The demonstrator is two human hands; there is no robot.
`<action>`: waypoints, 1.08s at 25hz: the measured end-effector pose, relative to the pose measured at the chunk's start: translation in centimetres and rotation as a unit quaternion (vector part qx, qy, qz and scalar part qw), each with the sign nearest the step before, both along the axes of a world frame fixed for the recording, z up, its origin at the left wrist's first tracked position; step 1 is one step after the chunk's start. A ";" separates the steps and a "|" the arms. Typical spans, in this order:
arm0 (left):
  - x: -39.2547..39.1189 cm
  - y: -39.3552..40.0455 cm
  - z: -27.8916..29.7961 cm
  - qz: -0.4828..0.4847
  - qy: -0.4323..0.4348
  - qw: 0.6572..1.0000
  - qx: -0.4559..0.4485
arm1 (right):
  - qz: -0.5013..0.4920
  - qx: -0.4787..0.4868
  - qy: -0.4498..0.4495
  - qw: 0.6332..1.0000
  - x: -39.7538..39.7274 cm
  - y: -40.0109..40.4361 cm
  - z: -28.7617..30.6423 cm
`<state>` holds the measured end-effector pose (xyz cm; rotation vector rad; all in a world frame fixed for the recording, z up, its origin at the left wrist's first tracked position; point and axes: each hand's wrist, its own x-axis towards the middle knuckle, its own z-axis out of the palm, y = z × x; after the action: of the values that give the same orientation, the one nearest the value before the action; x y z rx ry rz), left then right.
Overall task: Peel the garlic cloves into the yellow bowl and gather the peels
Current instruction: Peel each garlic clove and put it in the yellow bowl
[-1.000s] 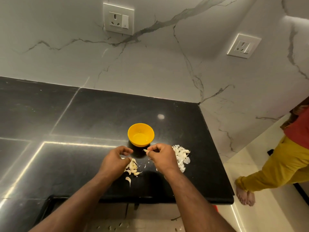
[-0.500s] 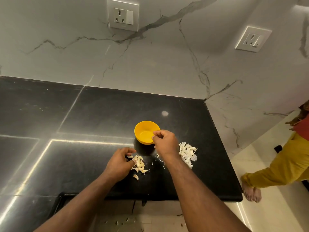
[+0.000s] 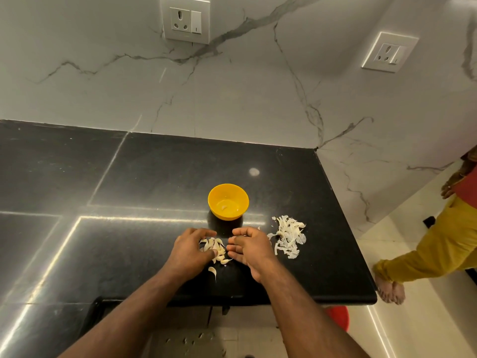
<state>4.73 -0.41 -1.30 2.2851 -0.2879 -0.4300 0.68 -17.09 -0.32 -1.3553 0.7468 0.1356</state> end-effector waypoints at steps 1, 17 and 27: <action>0.0 0.1 -0.1 0.000 0.002 1.000 0.002 | -0.012 -0.033 -0.006 0.999 -0.1 -0.2 -0.2; 0.2 0.2 -0.9 0.003 0.002 1.000 0.001 | 0.011 -0.265 -0.092 0.960 0.6 -2.3 -0.8; 0.1 -0.3 0.0 0.020 -0.011 1.000 0.006 | 0.230 -0.361 -0.060 0.902 0.8 -2.3 -1.5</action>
<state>4.82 -0.75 -1.29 2.3039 -0.2509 -0.3865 1.46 -19.42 -1.82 -2.2215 0.3554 0.1521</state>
